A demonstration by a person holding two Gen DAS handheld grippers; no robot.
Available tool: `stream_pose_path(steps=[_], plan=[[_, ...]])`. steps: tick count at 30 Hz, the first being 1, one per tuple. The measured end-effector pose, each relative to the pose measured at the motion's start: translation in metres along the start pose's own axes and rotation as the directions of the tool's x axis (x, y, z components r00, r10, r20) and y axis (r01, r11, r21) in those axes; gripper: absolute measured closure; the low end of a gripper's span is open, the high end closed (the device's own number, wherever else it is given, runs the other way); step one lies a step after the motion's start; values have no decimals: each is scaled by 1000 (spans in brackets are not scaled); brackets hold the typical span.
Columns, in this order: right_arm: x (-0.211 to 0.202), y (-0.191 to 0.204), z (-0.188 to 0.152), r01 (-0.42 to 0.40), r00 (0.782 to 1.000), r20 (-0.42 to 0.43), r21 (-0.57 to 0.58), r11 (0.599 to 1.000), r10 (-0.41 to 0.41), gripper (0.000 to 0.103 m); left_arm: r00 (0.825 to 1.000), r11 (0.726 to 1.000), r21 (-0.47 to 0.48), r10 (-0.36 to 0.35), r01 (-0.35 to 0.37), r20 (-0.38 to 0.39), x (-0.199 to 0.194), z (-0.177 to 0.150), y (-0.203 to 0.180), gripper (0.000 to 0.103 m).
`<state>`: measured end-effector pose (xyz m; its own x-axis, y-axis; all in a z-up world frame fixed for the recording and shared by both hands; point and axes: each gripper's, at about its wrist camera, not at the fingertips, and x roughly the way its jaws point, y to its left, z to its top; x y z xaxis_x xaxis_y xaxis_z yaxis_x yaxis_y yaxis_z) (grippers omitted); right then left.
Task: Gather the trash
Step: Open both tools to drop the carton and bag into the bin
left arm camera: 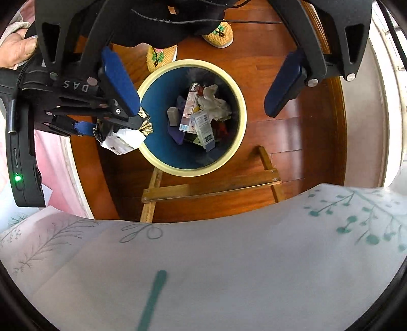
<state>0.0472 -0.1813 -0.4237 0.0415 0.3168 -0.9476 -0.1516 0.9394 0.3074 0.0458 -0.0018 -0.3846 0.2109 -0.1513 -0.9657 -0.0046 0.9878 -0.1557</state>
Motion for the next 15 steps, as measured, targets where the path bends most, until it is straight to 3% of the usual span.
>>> stream_pose_path(steps=[3,15], plan=[[-1,2,1,-11,1000,4,4,1000,11,23,1000,1000,-18,7,-6,12,-6,-2,4,6],[-33,28,6,-24,999,29,-19,1000,24,17,995,997,-63,38,-33,90,-72,-2,19,2]])
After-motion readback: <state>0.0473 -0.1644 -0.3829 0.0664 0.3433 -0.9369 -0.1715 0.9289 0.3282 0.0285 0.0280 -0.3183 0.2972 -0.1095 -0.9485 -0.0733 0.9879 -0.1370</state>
